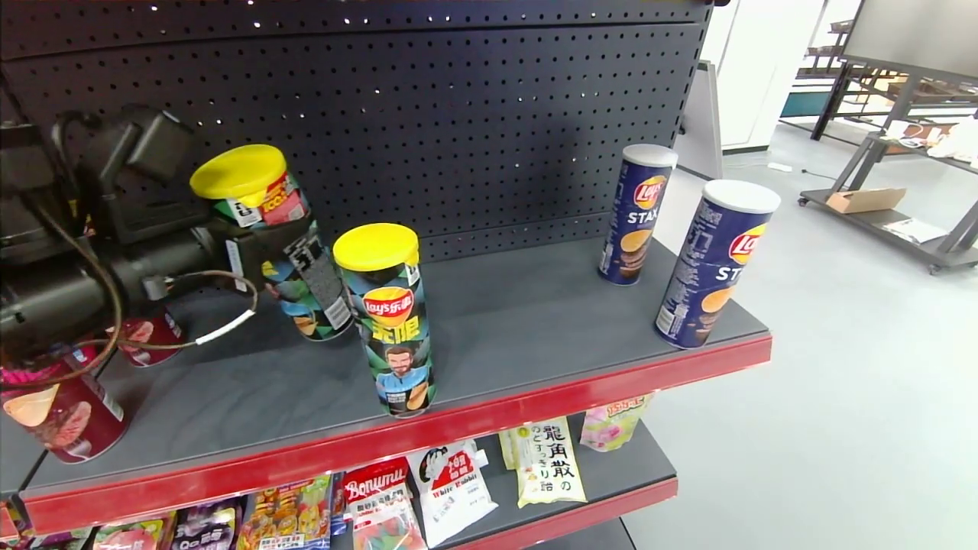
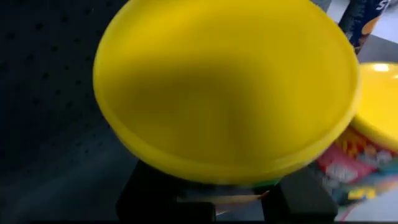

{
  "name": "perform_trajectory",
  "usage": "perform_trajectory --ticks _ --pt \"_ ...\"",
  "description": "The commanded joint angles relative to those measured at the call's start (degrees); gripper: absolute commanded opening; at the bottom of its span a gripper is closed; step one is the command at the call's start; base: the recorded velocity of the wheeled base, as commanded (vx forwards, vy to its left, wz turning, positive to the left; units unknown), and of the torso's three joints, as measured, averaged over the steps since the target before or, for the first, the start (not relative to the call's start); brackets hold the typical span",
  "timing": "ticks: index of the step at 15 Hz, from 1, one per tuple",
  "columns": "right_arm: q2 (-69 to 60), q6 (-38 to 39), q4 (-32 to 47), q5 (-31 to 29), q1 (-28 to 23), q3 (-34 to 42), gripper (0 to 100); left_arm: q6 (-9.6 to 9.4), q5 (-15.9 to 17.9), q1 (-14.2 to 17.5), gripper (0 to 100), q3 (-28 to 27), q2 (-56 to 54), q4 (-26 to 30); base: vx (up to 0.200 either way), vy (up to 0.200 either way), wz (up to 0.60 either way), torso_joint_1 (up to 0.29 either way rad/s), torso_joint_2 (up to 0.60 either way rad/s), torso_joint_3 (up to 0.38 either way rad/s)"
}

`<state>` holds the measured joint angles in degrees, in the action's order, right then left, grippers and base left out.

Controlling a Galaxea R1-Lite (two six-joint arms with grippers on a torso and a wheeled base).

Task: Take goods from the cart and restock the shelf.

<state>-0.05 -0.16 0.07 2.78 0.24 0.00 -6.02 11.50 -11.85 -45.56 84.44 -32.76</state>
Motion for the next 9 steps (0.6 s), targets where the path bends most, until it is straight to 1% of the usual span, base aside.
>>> perform_trajectory --ticks 1,3,5,9 --pt "0.05 -0.02 0.01 0.03 0.02 0.00 100 -0.04 -0.07 -1.42 0 -4.37 9.16 -1.43 0.000 0.000 0.00 0.000 0.00 0.000" --pt "0.05 -0.02 0.01 0.03 0.02 0.00 100 -0.04 -0.77 -2.48 0 -6.65 13.47 -4.07 0.000 0.000 0.00 0.000 0.00 0.000" --pt "0.05 -0.02 0.01 0.03 0.02 0.00 100 0.31 -3.94 -2.56 0 -10.25 16.81 -4.42 0.000 0.000 0.00 0.000 0.00 0.000" --pt "0.05 -0.02 0.01 0.03 0.02 0.00 100 0.49 -4.20 -2.65 0 -13.86 21.64 -6.00 0.000 0.000 0.00 0.000 0.00 0.000"
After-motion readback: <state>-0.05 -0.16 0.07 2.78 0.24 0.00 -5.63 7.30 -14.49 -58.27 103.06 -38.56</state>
